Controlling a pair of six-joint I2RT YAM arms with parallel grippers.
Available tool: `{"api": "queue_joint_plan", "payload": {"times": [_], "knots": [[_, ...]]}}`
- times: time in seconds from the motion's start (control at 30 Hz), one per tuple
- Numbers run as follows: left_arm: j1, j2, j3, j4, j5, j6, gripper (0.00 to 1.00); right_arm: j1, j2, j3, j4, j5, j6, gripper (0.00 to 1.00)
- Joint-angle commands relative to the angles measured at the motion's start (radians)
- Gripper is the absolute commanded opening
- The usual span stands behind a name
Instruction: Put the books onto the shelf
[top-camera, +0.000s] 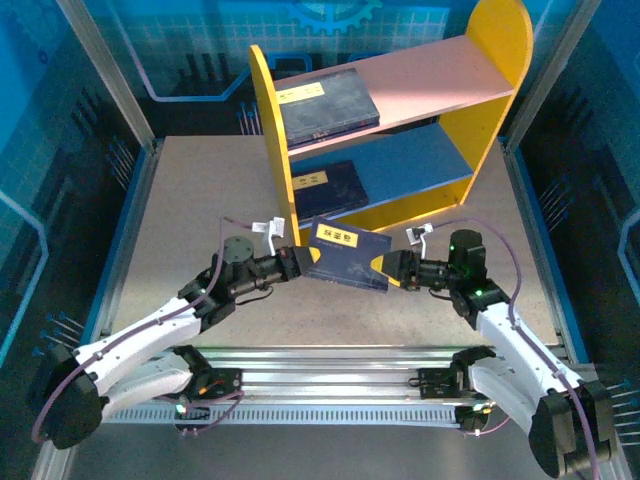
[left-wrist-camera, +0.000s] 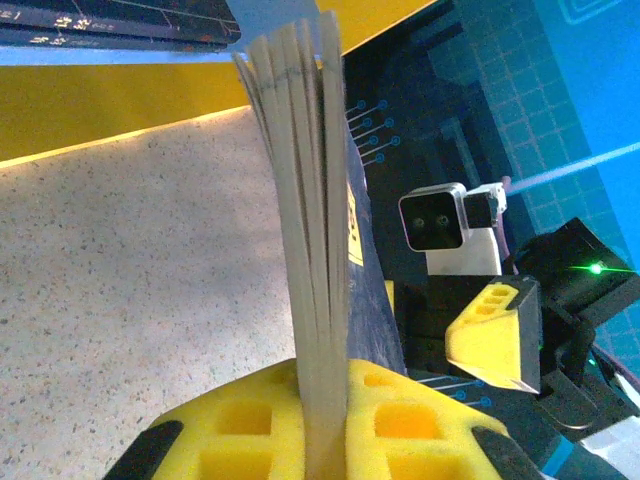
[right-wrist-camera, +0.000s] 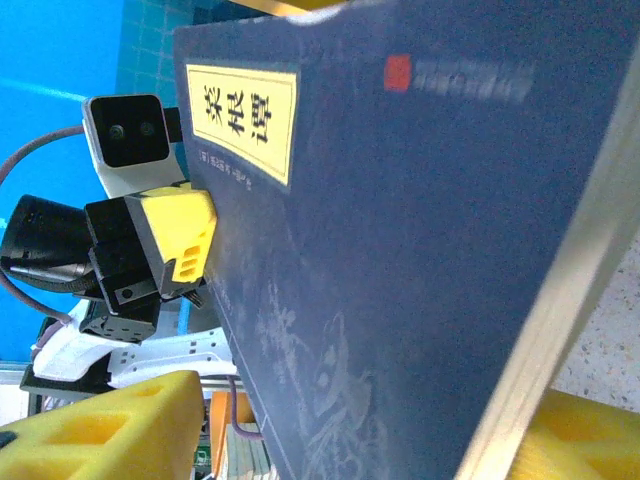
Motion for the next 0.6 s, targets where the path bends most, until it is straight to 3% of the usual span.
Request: {"api": "queue_joint_plan", "payload": {"times": [0.0,0.33,0.57], "knots": [[-0.026,-0.001,0.005,0.127,-0.097,0.028,0.00,-0.008,-0.009,0.041,-0.042,-0.005,-0.010,0.63],[-0.088,0.014,0.036,0.108,-0.183,0.080,0.00,0.004,-0.017,0.051,-0.051,0.008,-0.011,0.54],[-0.098,0.034,0.051,0.101,-0.177,0.087,0.00,0.003,-0.005,0.053,-0.052,0.018,-0.025,0.37]]}}
